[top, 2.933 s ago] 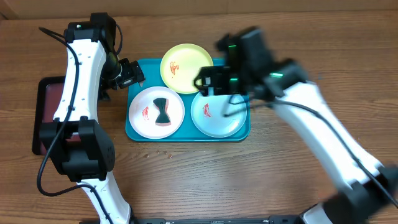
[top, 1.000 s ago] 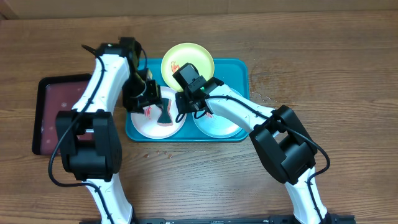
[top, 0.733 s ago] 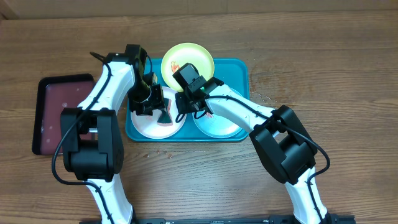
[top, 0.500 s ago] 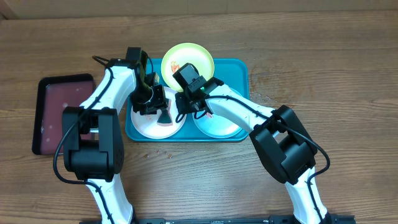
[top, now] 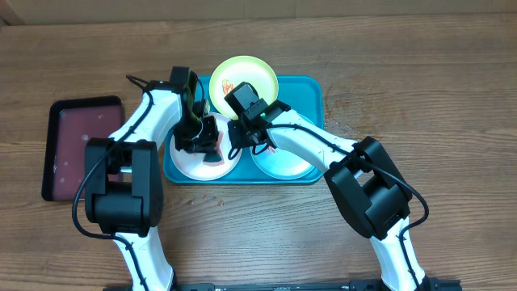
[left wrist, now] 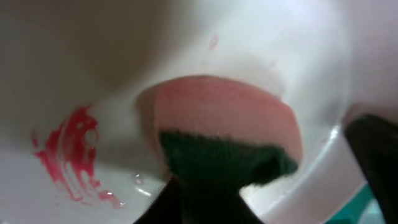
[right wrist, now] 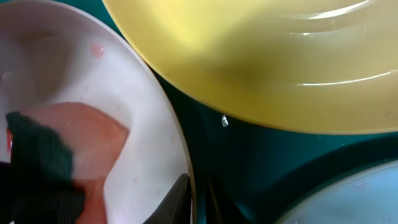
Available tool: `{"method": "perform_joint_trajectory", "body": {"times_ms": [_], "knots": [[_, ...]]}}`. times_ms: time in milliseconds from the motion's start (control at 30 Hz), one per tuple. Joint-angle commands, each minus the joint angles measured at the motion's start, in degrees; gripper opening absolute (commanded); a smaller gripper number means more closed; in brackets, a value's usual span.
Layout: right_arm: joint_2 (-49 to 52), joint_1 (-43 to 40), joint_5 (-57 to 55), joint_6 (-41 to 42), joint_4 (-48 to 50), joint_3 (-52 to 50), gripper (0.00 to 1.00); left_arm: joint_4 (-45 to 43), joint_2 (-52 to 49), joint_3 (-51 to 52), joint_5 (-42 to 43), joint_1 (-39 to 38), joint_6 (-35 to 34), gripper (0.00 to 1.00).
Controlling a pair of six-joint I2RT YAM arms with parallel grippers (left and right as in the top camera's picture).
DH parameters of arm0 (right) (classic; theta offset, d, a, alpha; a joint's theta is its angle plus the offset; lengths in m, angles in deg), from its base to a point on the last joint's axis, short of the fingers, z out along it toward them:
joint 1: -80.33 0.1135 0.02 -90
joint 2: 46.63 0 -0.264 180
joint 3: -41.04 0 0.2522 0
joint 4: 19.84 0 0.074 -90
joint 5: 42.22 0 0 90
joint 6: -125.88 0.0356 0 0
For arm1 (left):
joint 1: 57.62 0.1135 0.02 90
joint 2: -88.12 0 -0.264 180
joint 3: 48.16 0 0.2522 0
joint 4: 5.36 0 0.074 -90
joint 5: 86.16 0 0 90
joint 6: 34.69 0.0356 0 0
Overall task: Clean dirty plates on tray and stack at the side
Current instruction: 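Hold the white plate with the right gripper and scrub it with the sponge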
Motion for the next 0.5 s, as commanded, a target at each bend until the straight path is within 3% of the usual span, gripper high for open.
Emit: {"method": "perform_joint_trajectory", "body": {"times_ms": [0,200,467], "knots": [[0.59,0.11,0.07,0.26,0.11,1.09,0.11,0.26,0.07,2.14,-11.76,-0.02,-1.42,0.04],[0.59,0.11,0.04,0.24,0.11,1.09,0.11,1.57,0.09,1.99,-25.33,0.31,-3.45,0.04],[0.59,0.11,0.02,0.22,-0.04,1.09,0.11,3.17,0.11,-3.69,-27.47,0.87,-3.48,0.04]]}}
